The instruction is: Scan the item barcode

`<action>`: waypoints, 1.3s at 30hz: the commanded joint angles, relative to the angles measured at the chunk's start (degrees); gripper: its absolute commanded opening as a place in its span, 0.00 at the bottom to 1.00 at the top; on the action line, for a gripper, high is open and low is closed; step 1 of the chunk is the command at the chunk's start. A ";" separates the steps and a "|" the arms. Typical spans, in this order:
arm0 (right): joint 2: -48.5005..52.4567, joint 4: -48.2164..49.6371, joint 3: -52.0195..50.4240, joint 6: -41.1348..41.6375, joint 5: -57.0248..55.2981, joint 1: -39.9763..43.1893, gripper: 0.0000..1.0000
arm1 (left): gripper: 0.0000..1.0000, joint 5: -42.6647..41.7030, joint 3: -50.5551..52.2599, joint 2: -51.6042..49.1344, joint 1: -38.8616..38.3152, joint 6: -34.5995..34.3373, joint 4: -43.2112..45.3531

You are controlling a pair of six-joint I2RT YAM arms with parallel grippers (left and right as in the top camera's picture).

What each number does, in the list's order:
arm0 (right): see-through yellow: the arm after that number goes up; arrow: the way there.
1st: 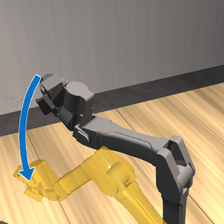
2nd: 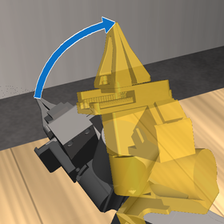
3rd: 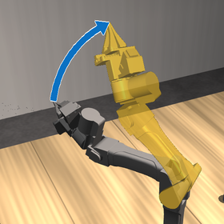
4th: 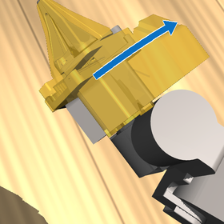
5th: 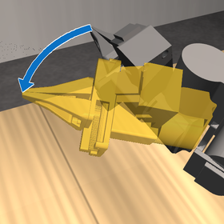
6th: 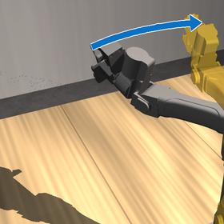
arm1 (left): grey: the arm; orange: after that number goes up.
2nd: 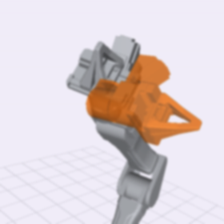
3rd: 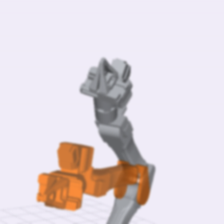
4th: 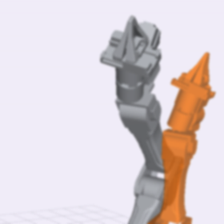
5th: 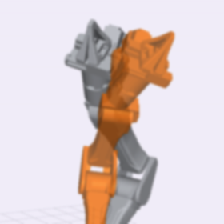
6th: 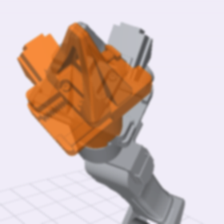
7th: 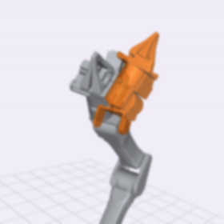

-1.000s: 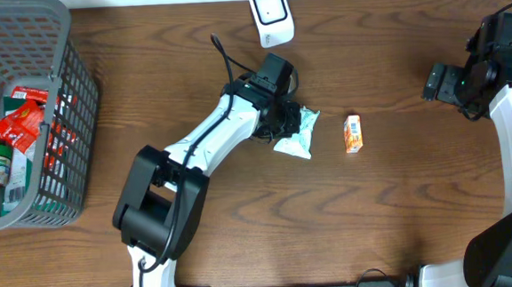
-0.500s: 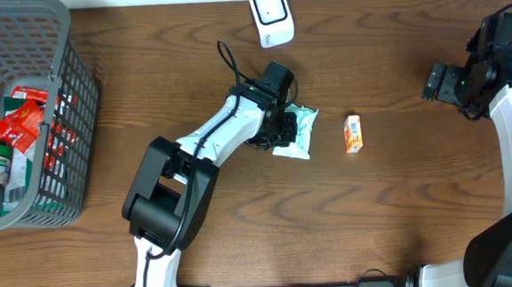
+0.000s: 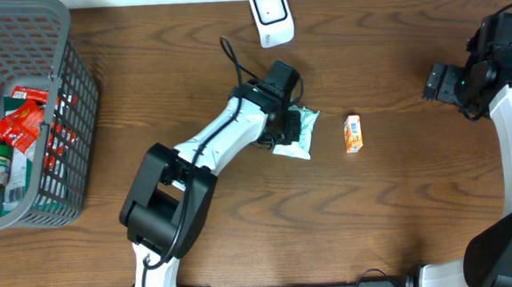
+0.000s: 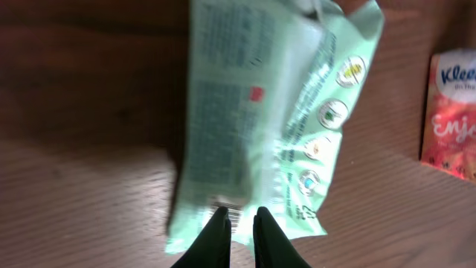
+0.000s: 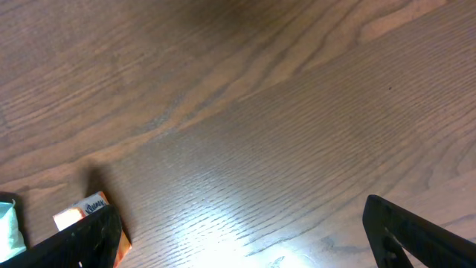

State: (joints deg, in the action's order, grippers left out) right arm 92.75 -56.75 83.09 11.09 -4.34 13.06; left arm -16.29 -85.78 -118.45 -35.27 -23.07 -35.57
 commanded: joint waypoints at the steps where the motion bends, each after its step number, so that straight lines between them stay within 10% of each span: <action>1: -0.15 -0.02 0.48 -0.02 -0.28 0.02 0.99 | 0.13 0.98 1.09 -2.58 -2.25 0.52 0.13; 28: -0.15 -0.02 0.48 -0.02 -0.31 0.02 0.99 | 0.17 24.76 -0.15 3.52 -0.15 1.46 2.67; 39: -0.15 -0.02 0.48 -0.02 -0.31 0.02 0.99 | 0.15 18.25 0.22 -2.01 1.77 1.62 8.28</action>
State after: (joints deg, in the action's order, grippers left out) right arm 92.75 -56.75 83.09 11.09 -4.34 13.06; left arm 5.34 -85.65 -118.52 -33.06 -22.20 -27.75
